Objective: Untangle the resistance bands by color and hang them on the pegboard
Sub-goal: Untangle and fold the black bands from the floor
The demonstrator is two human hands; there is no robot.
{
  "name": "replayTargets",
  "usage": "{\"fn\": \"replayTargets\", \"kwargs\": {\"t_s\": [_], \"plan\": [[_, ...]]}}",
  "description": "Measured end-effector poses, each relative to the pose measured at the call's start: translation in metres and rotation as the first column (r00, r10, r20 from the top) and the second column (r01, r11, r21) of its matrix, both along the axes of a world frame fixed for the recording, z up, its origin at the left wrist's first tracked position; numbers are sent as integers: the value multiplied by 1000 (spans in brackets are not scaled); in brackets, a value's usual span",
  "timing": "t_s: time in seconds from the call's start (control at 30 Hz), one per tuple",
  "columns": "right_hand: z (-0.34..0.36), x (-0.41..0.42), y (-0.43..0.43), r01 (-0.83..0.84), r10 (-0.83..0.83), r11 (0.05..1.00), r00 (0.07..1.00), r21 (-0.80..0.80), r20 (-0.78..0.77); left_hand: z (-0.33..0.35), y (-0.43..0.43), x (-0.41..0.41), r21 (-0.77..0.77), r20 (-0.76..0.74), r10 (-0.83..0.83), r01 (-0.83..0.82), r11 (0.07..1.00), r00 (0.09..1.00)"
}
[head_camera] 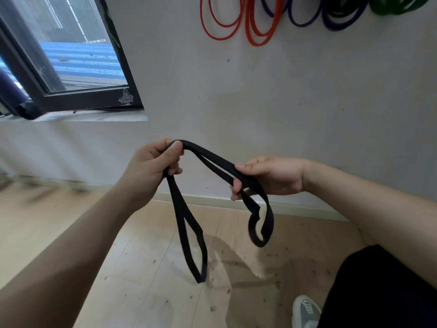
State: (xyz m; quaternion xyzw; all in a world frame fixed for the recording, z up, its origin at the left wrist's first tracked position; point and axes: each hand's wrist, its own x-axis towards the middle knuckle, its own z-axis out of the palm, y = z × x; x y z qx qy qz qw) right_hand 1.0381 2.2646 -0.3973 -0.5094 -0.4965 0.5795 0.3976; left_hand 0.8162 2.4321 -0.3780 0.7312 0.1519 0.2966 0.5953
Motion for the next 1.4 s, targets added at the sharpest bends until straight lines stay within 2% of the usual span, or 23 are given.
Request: {"fn": "replayTargets", "kwargs": {"t_s": [0.2,0.3,0.5,0.6,0.8,0.9,1.03,1.2,1.4], "plan": [[11,2,-3,181,-174,981,981,71,-91,-3,13,-15,23,-161,-87,92,996,983],[19,-4,-3,187,-174,974,978,125,-112,2,6,-11,22,-186,-156,163,986,970],[25,-20,1,135,-126,979,990,154,-67,10,-25,8,123,-263,-248,287,950,932],[24,-24,1,106,-103,984,994,145,-28,10,-33,14,178,-271,-179,232,956,946],[16,-17,3,53,-53,993,999,107,-11,11,-31,12,218,-177,-63,101,971,982],[9,-8,3,104,-108,990,993,100,38,11,-27,11,183,-99,31,-12,983,995],[-8,7,4,266,-282,959,934,97,221,13,-18,7,109,10,161,-161,981,987],[-33,9,13,337,-368,929,816,150,445,14,-18,8,74,61,226,-231,970,972],[-46,-2,25,277,-259,961,896,1,361,18,-18,10,40,121,252,-259,965,960]]}}
